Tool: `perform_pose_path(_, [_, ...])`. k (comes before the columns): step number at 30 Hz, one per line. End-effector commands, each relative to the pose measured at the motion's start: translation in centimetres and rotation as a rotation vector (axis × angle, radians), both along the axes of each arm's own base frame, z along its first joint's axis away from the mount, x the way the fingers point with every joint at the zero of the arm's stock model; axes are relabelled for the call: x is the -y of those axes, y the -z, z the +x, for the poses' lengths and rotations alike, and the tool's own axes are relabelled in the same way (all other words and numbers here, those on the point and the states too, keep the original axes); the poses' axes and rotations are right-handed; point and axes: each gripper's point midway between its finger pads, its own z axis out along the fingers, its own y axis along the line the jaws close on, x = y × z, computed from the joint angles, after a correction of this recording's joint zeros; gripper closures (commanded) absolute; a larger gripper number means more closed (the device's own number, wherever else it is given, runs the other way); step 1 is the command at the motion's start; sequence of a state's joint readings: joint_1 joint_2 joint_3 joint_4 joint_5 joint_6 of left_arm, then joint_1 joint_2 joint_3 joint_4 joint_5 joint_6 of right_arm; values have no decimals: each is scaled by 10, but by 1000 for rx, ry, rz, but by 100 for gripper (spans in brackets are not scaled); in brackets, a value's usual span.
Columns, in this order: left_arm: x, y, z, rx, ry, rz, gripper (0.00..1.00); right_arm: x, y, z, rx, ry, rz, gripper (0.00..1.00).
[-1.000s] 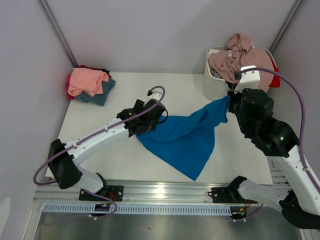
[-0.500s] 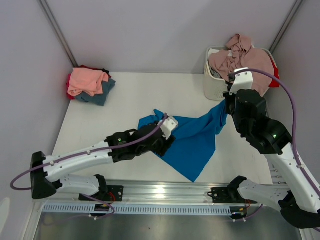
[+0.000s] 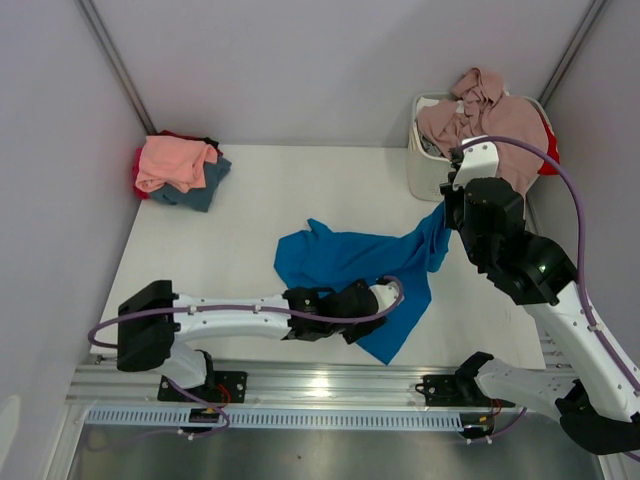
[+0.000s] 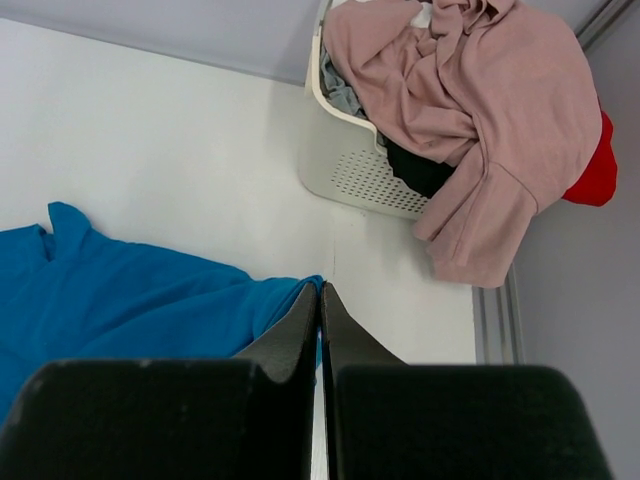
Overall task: Fold and stack the t-shirts
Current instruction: Flatten out the tshirt
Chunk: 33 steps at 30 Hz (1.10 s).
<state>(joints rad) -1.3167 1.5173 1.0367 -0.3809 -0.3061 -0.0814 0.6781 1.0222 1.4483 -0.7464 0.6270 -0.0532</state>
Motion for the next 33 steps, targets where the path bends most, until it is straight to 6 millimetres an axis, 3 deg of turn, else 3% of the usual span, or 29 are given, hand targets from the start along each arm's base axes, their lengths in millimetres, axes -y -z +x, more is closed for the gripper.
perform_pose_path(1, [47, -37, -6, 42, 89, -128, 38, 3, -5, -2, 16, 12, 33, 100])
perform_pose_path(11, [80, -4, -44, -69, 237, -73, 39, 6, 0, -5, 2, 27, 34, 100])
perform_pose_path(20, [83, 26, -79, -187, 320, -26, 40, 7, 8, -3, -19, 42, 14, 100])
perform_pose_path(33, [110, 51, -101, -215, 390, -3, 40, 7, 27, -7, -75, 46, 14, 100])
